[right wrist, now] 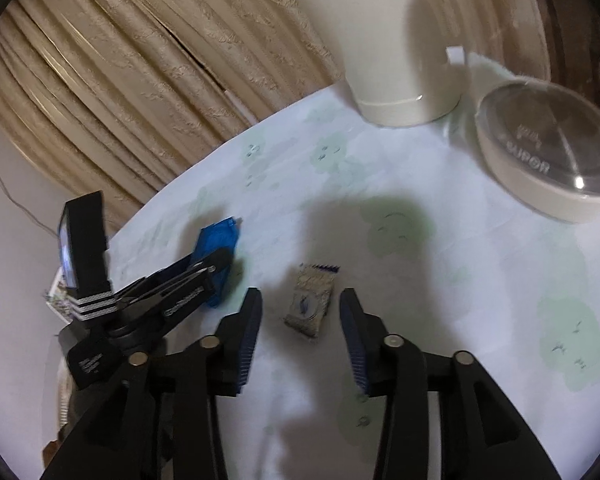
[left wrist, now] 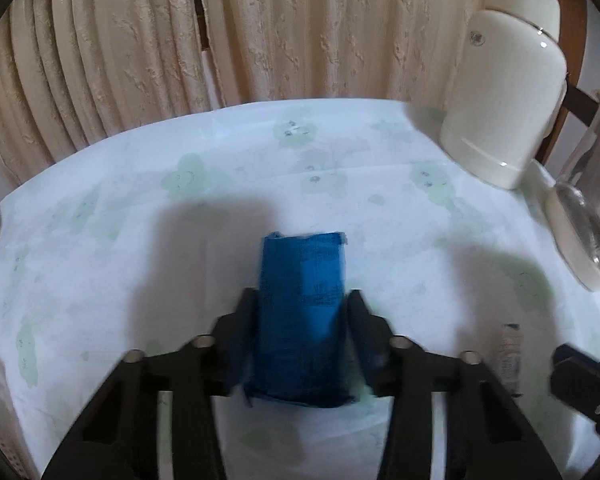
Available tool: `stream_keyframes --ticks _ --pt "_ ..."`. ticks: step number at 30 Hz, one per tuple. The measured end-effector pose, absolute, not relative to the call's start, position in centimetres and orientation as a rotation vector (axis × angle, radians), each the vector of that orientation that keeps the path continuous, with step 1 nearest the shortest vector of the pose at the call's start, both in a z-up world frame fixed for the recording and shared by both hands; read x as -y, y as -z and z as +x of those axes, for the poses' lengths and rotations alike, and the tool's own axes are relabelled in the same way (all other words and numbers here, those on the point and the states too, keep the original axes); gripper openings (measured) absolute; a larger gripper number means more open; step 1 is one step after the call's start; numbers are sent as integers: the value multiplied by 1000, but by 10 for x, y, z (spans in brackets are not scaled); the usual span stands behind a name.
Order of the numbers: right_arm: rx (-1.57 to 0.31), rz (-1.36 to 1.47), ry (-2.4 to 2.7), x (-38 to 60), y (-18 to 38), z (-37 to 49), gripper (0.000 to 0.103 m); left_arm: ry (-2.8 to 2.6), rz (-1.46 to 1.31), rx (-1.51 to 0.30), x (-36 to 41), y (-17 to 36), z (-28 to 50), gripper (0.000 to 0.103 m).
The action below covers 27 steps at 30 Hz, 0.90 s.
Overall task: Organize snacks
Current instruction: 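Grasp the blue box with the left tool and lift it, then lower the blue box into the basket and open the left tool while the right tool carries the silver packet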
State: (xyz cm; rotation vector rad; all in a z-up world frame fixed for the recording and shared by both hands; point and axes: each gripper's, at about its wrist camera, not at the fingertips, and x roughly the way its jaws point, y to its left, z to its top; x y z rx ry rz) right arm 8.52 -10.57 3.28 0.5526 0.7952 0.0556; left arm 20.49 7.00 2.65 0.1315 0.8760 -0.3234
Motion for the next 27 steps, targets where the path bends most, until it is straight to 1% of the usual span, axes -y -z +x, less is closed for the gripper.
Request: stream_keyframes --ticks 11,27 --pt "-798 530 -17 111 -25 91 43 309 12 -822 -104 -44 182 41" --pt "-839 335 10 78 -17 115 43 273 -22 -757 -138 -78 139 41"
